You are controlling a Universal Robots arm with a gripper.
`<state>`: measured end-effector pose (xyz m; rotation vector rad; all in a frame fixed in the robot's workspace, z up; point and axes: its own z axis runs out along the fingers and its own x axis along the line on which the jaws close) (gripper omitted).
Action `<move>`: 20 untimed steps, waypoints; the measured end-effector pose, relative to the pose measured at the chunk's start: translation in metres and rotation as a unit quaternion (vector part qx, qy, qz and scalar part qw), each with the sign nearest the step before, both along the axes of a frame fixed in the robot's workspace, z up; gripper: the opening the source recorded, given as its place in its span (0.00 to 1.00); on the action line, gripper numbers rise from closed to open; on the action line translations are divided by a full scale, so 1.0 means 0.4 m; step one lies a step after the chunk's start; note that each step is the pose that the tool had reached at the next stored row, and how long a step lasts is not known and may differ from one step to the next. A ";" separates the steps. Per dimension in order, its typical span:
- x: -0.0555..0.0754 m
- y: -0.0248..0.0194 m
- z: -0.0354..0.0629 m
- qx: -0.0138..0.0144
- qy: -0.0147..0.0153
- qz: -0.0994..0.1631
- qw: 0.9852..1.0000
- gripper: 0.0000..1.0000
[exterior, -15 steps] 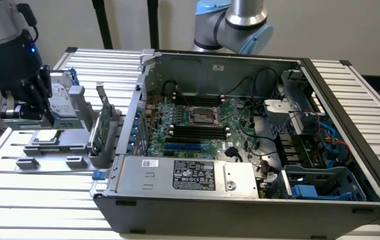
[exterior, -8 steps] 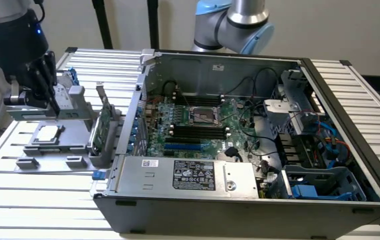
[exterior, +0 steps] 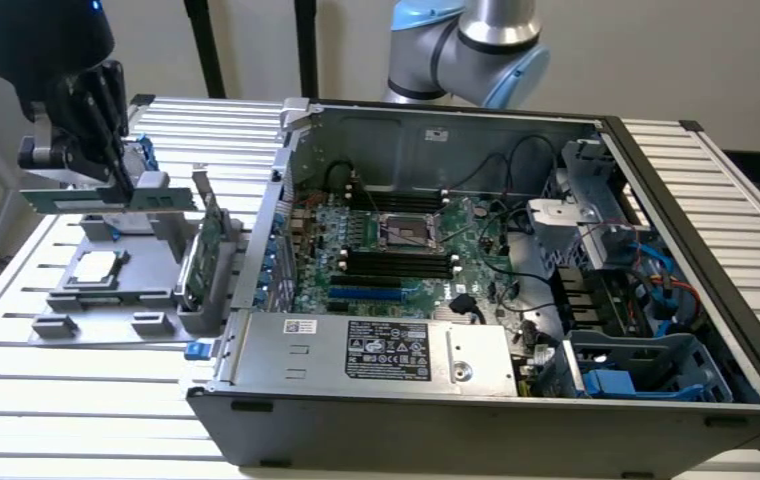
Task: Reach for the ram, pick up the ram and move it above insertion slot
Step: 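Pick up the ram and move it above insertion slot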
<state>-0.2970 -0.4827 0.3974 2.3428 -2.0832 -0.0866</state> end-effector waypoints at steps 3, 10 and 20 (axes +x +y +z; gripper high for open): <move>0.026 0.001 0.016 0.001 0.001 0.000 1.000 0.13; 0.096 0.009 0.017 0.005 0.001 0.000 1.000 0.13; 0.209 0.012 0.014 0.035 0.001 0.000 0.999 0.13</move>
